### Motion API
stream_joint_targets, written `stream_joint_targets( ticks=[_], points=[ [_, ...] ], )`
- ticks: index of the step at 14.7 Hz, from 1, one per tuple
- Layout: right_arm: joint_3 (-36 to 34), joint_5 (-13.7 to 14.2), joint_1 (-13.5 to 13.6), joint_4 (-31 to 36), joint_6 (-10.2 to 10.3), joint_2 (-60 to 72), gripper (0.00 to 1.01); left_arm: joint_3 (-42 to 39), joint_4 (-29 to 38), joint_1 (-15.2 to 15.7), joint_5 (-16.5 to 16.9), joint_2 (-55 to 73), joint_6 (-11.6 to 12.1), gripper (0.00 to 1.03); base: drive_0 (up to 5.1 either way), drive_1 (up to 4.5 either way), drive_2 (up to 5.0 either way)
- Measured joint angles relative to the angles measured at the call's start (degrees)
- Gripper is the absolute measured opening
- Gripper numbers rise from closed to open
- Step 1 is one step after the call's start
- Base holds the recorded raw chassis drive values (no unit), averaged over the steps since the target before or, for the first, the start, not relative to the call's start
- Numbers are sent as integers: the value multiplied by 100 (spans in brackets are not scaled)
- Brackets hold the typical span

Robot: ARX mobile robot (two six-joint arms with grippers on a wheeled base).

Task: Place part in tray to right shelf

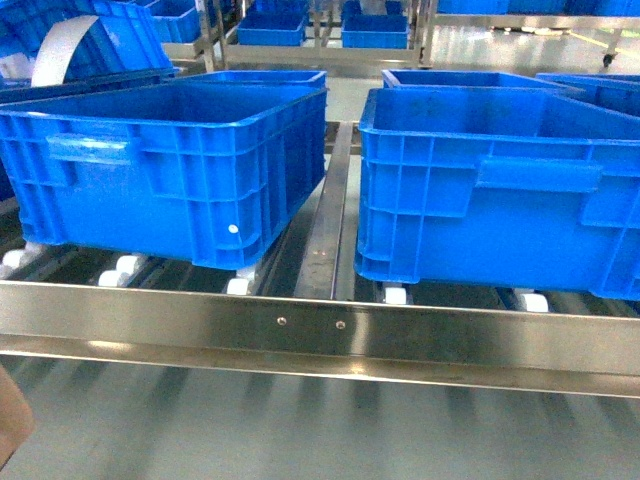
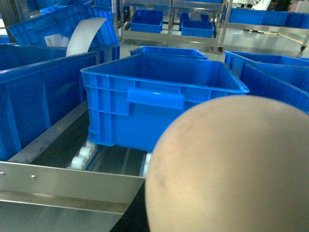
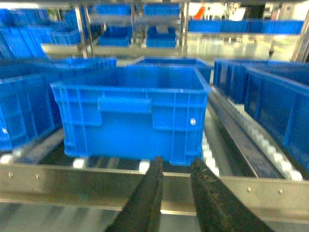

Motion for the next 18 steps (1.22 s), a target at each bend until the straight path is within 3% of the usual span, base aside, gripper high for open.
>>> stream_joint_targets(
  ticks=[2, 7, 8, 18],
  points=[
    [0, -4, 0, -37, -4, -92, 2, -173, -195, 0, 7, -391, 0, 12, 0, 0, 0],
    [0, -4, 0, 20, 2, -92, 2, -474, -835, 0, 4, -1340, 2, 12, 0, 0, 0],
    [0, -4, 0, 20, 2, -92, 2, -629, -697, 0, 11, -1478, 4, 12, 0, 0, 0],
    [0, -4, 0, 20, 2, -92, 2, -632, -2291, 0, 4, -3102, 4, 12, 0, 0, 0]
  ],
)
